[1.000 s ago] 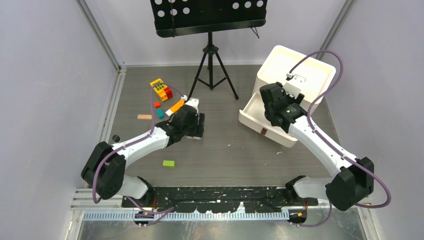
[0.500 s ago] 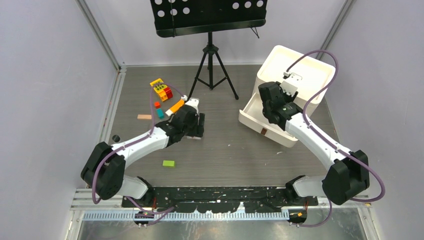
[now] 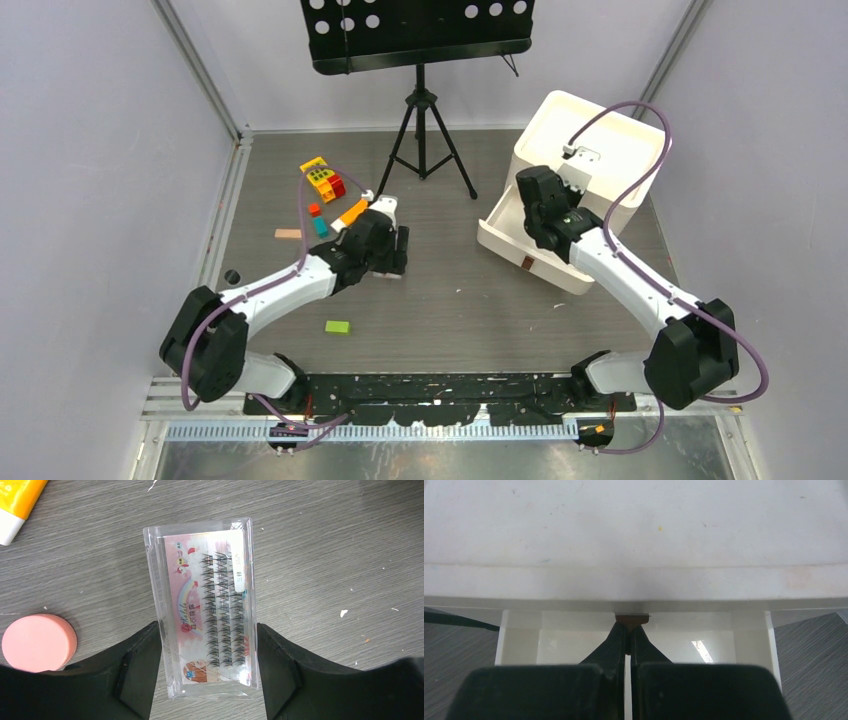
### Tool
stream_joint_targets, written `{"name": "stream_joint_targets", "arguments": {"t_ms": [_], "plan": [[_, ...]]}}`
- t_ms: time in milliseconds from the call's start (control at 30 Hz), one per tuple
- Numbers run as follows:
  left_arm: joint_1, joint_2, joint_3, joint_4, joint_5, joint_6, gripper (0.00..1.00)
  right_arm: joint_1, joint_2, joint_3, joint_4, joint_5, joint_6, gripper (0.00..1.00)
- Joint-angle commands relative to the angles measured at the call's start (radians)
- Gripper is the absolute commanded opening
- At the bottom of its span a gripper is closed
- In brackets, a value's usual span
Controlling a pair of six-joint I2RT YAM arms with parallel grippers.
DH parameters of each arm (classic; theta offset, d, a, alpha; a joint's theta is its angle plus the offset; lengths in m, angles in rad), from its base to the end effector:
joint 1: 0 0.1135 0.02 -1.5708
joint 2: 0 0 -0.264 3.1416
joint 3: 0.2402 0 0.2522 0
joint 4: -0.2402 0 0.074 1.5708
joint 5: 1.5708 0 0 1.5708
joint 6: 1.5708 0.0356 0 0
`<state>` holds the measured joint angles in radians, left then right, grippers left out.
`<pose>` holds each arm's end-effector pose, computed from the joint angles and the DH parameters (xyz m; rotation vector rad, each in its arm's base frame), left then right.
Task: Organize the makeup
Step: Open the drawer in the storage box.
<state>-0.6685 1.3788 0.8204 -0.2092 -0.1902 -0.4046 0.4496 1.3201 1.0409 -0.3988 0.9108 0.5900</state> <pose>0.2298 -0.1730 0.2181 0.2140 2.3329 -0.3162 0.2654 0.0969 0.2993 0.5869 1.8944 -0.3617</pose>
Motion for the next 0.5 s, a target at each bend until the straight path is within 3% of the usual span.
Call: {"name": "stream_joint_targets", "arguments": {"t_ms": [0, 233, 467], "plan": [[-0.004, -0.061, 0.006, 0.001, -0.013, 0.032, 0.5, -0.005, -0.041, -0.029, 0.074, -0.018, -0.024, 0.0], [-0.003, -0.105, 0.041, -0.042, -0.018, 0.062, 0.5, 0.01, -0.121, -0.069, 0.028, -0.128, -0.011, 0.0], [-0.004, -0.133, 0.103, -0.083, 0.016, 0.104, 0.5, 0.084, -0.191, -0.094, -0.061, -0.143, 0.022, 0.0]]}}
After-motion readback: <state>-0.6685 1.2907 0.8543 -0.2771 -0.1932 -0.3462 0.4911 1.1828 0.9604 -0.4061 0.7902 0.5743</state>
